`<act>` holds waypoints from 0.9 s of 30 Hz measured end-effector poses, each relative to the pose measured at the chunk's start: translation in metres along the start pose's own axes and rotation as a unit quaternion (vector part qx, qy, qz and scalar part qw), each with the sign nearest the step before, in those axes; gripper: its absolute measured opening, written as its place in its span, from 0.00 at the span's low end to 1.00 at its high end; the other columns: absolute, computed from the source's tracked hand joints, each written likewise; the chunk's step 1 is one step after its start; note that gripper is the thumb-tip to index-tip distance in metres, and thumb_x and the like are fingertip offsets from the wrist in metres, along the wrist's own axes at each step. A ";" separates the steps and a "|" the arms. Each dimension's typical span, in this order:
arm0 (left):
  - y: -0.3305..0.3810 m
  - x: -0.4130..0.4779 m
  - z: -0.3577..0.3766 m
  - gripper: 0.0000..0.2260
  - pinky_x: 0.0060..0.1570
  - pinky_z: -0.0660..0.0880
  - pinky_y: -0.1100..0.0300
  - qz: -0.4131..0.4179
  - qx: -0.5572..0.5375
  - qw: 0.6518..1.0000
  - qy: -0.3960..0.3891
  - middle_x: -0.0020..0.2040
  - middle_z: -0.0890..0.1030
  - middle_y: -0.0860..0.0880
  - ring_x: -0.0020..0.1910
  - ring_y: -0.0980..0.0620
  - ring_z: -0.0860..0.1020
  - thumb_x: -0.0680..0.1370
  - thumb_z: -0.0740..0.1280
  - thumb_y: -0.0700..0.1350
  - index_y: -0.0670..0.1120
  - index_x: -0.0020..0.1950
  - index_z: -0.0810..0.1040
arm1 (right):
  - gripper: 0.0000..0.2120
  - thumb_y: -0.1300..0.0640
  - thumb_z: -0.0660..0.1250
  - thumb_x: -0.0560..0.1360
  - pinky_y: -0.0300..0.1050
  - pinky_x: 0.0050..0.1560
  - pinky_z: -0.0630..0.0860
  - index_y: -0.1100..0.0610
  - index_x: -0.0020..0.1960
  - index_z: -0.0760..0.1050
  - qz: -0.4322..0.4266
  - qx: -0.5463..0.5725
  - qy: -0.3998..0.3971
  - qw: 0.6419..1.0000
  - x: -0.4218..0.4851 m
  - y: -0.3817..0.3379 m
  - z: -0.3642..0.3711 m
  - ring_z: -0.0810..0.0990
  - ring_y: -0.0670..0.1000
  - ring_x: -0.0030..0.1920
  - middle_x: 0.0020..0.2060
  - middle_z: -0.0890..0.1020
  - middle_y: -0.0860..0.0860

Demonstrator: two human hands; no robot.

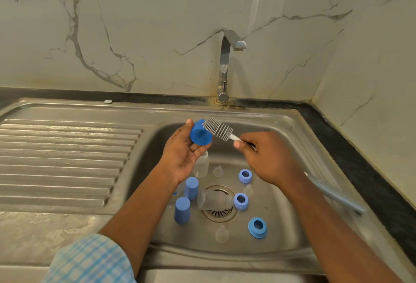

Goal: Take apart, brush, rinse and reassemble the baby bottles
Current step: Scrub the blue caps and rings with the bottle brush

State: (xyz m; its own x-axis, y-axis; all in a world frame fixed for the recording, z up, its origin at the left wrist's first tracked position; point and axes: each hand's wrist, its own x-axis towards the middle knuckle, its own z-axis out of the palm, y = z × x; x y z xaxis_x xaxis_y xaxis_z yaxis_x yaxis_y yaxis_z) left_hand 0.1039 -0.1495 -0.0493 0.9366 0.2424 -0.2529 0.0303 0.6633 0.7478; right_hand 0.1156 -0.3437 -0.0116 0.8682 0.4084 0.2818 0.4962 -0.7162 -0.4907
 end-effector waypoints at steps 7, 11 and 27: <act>-0.001 -0.006 0.004 0.19 0.57 0.80 0.55 -0.015 -0.007 0.999 -0.047 0.54 0.83 0.41 0.55 0.47 0.81 0.78 0.67 0.49 0.39 0.64 0.78 | 0.16 0.49 0.63 0.81 0.44 0.31 0.61 0.52 0.35 0.73 0.010 -0.011 -0.032 0.999 0.002 -0.008 0.006 0.66 0.47 0.28 0.25 0.69 0.48; -0.004 -0.010 0.007 0.14 0.53 0.82 0.52 -0.034 -0.013 0.996 -0.085 0.57 0.83 0.39 0.55 0.45 0.83 0.79 0.67 0.45 0.40 0.62 0.78 | 0.16 0.49 0.61 0.81 0.46 0.30 0.61 0.52 0.36 0.74 0.058 -0.042 0.043 0.996 0.006 -0.006 0.004 0.70 0.52 0.30 0.26 0.71 0.48; -0.012 -0.006 0.005 0.30 0.43 0.82 0.60 0.031 0.033 0.999 -0.005 0.59 0.83 0.39 0.53 0.45 0.85 0.71 0.69 0.56 0.40 0.67 0.73 | 0.19 0.49 0.60 0.82 0.44 0.29 0.59 0.50 0.33 0.67 0.048 -0.053 0.012 0.997 0.003 -0.012 0.011 0.67 0.47 0.27 0.25 0.70 0.48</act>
State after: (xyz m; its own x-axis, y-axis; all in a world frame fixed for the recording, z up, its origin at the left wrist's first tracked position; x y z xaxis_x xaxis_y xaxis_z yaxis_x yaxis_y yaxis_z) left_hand 0.0990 -0.1620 -0.0536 0.9406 0.2749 -0.1990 -0.0059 0.5995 0.8004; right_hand 0.1123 -0.3278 -0.0139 0.9110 0.3220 0.2577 0.4063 -0.8078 -0.4270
